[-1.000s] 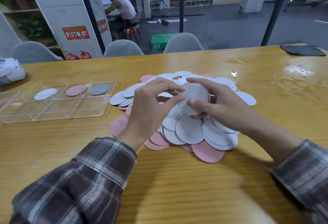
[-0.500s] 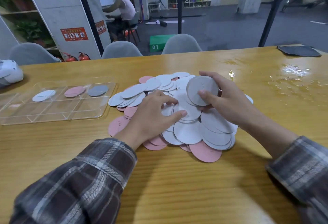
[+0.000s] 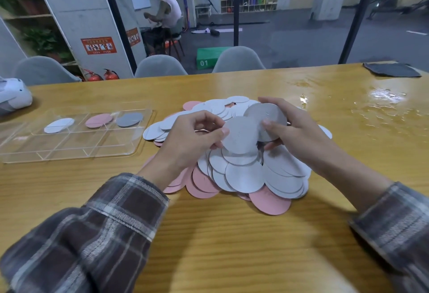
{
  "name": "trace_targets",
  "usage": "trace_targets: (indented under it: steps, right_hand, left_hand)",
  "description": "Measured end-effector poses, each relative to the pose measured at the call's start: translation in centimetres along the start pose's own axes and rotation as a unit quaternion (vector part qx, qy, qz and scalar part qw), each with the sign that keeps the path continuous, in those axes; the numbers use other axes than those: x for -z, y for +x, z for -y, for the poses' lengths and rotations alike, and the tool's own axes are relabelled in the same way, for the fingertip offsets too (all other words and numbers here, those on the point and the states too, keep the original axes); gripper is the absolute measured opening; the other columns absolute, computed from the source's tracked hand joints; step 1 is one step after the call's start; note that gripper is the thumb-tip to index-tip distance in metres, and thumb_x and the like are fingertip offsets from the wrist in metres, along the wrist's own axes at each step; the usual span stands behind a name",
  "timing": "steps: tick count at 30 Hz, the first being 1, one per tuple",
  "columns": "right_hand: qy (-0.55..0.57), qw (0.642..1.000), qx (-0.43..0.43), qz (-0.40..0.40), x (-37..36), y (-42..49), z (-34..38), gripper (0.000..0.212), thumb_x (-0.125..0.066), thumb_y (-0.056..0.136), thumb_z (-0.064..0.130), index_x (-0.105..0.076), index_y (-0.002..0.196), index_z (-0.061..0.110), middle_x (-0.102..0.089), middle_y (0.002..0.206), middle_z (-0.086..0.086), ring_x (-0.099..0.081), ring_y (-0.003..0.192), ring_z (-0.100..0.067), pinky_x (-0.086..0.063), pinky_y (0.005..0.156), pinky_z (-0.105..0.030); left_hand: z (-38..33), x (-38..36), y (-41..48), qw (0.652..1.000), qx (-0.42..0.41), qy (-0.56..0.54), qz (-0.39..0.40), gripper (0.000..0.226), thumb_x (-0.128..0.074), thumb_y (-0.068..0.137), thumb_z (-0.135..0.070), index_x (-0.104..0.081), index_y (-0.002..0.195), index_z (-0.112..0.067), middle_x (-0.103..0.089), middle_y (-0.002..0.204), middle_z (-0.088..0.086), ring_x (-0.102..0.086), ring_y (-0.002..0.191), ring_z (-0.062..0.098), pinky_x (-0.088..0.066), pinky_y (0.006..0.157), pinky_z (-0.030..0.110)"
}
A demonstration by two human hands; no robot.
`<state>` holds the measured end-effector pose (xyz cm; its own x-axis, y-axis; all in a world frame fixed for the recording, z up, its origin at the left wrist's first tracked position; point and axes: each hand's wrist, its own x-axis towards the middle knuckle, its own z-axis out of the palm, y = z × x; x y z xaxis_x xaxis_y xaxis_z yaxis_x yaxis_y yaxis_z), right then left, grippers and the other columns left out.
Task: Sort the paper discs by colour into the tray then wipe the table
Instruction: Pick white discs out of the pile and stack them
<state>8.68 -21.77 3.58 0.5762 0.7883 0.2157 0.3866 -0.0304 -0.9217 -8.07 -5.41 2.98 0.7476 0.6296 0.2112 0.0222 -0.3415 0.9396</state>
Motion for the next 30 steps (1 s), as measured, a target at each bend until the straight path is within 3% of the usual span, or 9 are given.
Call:
trace_targets:
  steps: [3,5,9,16,20,24,27,30]
  right_hand:
    - [0.07,0.997,-0.03,0.013,-0.3,-0.2,0.4,0.036,-0.053,0.105,0.013,-0.062,0.131,0.036,-0.065,0.12,-0.008,-0.07,0.083,-0.045,-0.057,0.081,-0.064]
    - [0.101,0.993,-0.051,0.019,-0.6,-0.3,0.8,0.033,-0.049,0.106,0.016,-0.065,0.13,0.033,-0.062,0.127,-0.008,-0.069,0.084,-0.035,-0.058,0.08,-0.061]
    - [0.134,0.988,-0.061,0.045,-0.8,-0.4,0.9,0.031,-0.055,0.104,0.022,-0.065,0.133,0.029,-0.061,0.132,-0.003,-0.068,0.107,-0.026,-0.061,0.073,-0.034]
    - [0.061,0.996,-0.01,0.063,-0.8,-0.8,0.8,0.042,-0.063,0.1,0.014,-0.058,0.14,0.027,-0.06,0.13,0.003,-0.071,0.099,-0.016,-0.063,0.072,-0.029]
    - [0.056,0.997,-0.016,0.045,-0.7,-0.7,0.8,0.042,-0.062,0.101,0.014,-0.058,0.14,0.028,-0.06,0.127,0.0,-0.074,0.087,-0.021,-0.063,0.072,-0.031]
    - [0.034,0.999,-0.016,0.021,-0.4,-0.6,0.6,0.043,-0.061,0.102,0.015,-0.056,0.141,0.031,-0.062,0.123,-0.002,-0.074,0.071,-0.025,-0.064,0.075,-0.037]
    - [0.029,0.999,-0.006,0.011,-0.3,-0.5,0.5,0.042,-0.061,0.102,0.015,-0.057,0.141,0.031,-0.061,0.125,-0.003,-0.074,0.073,-0.023,-0.063,0.077,-0.042]
    - [0.037,0.999,-0.006,0.006,-0.3,-0.5,0.6,0.042,-0.061,0.102,0.013,-0.057,0.141,0.029,-0.06,0.126,-0.006,-0.075,0.075,-0.021,-0.064,0.075,-0.037]
  left_hand:
    - [-0.1,-0.5,-0.2,0.999,0.001,-0.036,-0.006,0.011,-0.08,0.09,-0.008,-0.073,0.096,-0.002,-0.074,0.079,0.009,-0.071,0.07,0.017,-0.062,0.074,0.028]
    - [0.0,-0.9,-0.4,0.999,-0.003,-0.041,-0.014,0.011,-0.082,0.088,-0.009,-0.074,0.093,-0.002,-0.075,0.08,0.012,-0.073,0.071,0.019,-0.062,0.074,0.029]
    - [-0.2,-1.8,-0.8,0.998,-0.01,-0.054,-0.037,0.015,-0.085,0.085,-0.01,-0.074,0.09,0.0,-0.076,0.083,0.014,-0.078,0.073,0.026,-0.061,0.07,0.026]
    - [-0.5,-2.1,-1.2,0.998,-0.01,-0.064,-0.025,0.02,-0.087,0.083,-0.012,-0.073,0.09,0.001,-0.076,0.083,0.015,-0.078,0.073,0.029,-0.063,0.068,0.03]
    - [0.3,-1.5,-0.6,0.994,-0.055,0.088,-0.038,0.022,-0.084,0.086,-0.033,-0.075,0.081,-0.014,-0.075,0.076,0.003,-0.07,0.067,0.019,-0.057,0.066,0.034]
    - [1.2,-1.1,-0.7,0.955,-0.078,0.288,-0.01,0.033,-0.084,0.076,-0.058,-0.074,0.086,-0.029,-0.066,0.088,-0.013,-0.052,0.073,-0.001,-0.038,0.069,0.02]
    - [1.1,-0.8,-0.6,0.95,-0.072,0.304,0.006,0.039,-0.088,0.069,-0.06,-0.076,0.092,-0.031,-0.063,0.093,-0.013,-0.051,0.078,-0.001,-0.038,0.073,0.022]
    - [0.8,-0.5,-0.7,0.956,-0.074,0.284,0.028,0.035,-0.09,0.069,-0.055,-0.077,0.092,-0.033,-0.066,0.093,-0.012,-0.057,0.082,0.006,-0.046,0.074,0.023]
